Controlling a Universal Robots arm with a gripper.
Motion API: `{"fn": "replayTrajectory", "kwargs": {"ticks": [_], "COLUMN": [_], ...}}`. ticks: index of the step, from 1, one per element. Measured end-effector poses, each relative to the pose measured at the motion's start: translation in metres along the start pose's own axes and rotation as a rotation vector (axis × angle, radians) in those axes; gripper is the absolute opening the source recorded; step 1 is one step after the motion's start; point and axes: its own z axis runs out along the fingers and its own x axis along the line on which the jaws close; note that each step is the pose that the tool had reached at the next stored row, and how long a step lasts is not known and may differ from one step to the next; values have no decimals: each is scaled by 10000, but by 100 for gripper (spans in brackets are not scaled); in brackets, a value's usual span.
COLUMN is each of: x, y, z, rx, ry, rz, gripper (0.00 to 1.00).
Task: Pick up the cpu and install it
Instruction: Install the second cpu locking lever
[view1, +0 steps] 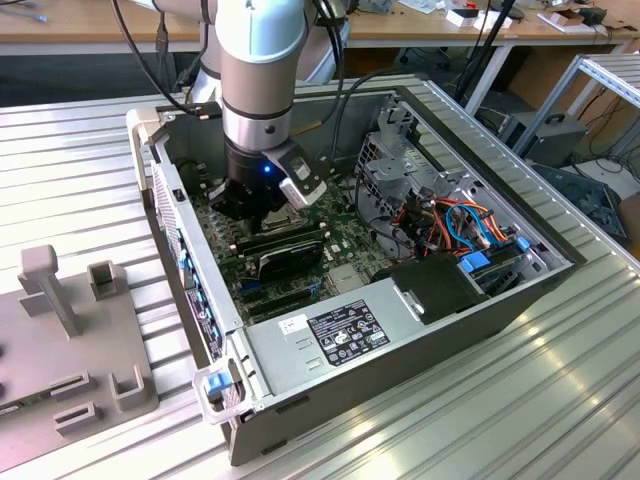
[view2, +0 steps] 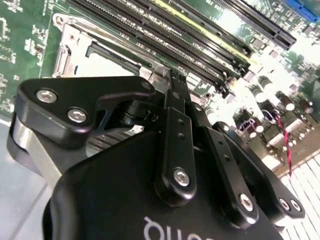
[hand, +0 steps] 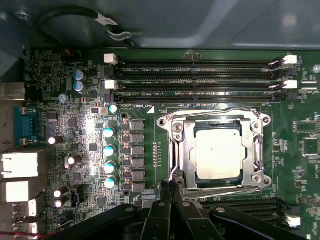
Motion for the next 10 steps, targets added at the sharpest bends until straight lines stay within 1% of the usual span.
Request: {"fn": "replayTrajectory", "kwargs": {"ticks": [2, 6, 7, 10], "x": [-1, -1, -11, -70], "y": [1, 1, 1, 3], "z": [-18, -18, -19, -14], "rx": [1, 1, 3, 2], "ry": [-1, -1, 1, 1], "rz": [0, 0, 1, 1], "gripper": [11, 11, 11, 11]}}
